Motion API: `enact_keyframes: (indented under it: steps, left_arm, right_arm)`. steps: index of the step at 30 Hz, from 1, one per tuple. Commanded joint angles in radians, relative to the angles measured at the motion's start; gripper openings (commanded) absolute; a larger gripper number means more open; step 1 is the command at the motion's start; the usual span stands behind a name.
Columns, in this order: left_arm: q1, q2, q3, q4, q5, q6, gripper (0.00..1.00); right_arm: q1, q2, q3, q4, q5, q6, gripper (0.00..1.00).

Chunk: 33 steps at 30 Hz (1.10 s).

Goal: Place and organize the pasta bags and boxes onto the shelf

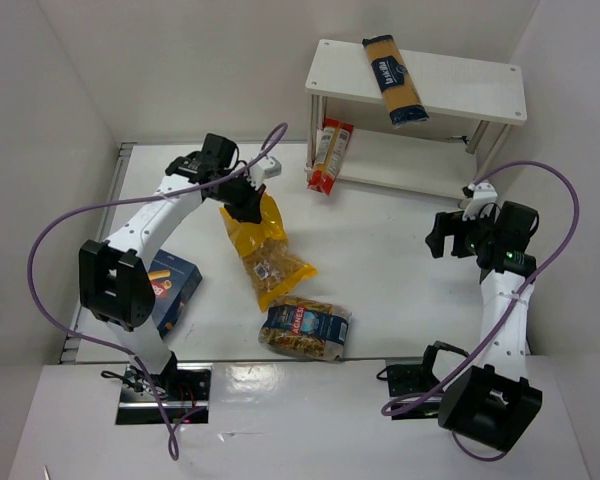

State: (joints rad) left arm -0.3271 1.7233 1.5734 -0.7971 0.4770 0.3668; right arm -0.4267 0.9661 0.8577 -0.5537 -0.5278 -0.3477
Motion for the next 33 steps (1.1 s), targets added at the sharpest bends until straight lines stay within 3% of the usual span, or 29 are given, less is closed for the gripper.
enact_keyframes:
  steps: [1, 4, 10, 18, 26, 33]
  left_arm:
    - [0.005, -0.047, 0.046, 0.050, 0.167, -0.077, 0.00]
    - [0.058, -0.067, 0.056, 0.059, 0.317, -0.124, 0.00]
    - [0.102, -0.089, 0.056, 0.105, 0.400, -0.195, 0.00]
    - [0.120, -0.113, -0.006, 0.173, 0.460, -0.247, 0.00]
    - [0.206, -0.160, -0.038, 0.182, 0.485, -0.266, 0.00]
    - [0.293, -0.215, -0.096, 0.220, 0.497, -0.295, 0.00]
  right_arm:
    - [0.080, 0.019, 0.058, -0.057, -0.129, -0.092, 0.99]
    - [0.259, 0.106, 0.150, -0.151, -0.171, -0.140, 0.99]
    - [0.483, 0.249, 0.250, -0.203, -0.228, -0.165, 0.99]
    - [0.617, 0.451, 0.371, -0.108, -0.403, -0.125, 0.99]
    - [0.848, 0.647, 0.536, -0.006, -0.403, -0.097, 0.99]
    - [0.980, 0.759, 0.719, 0.005, -0.381, -0.051, 0.99]
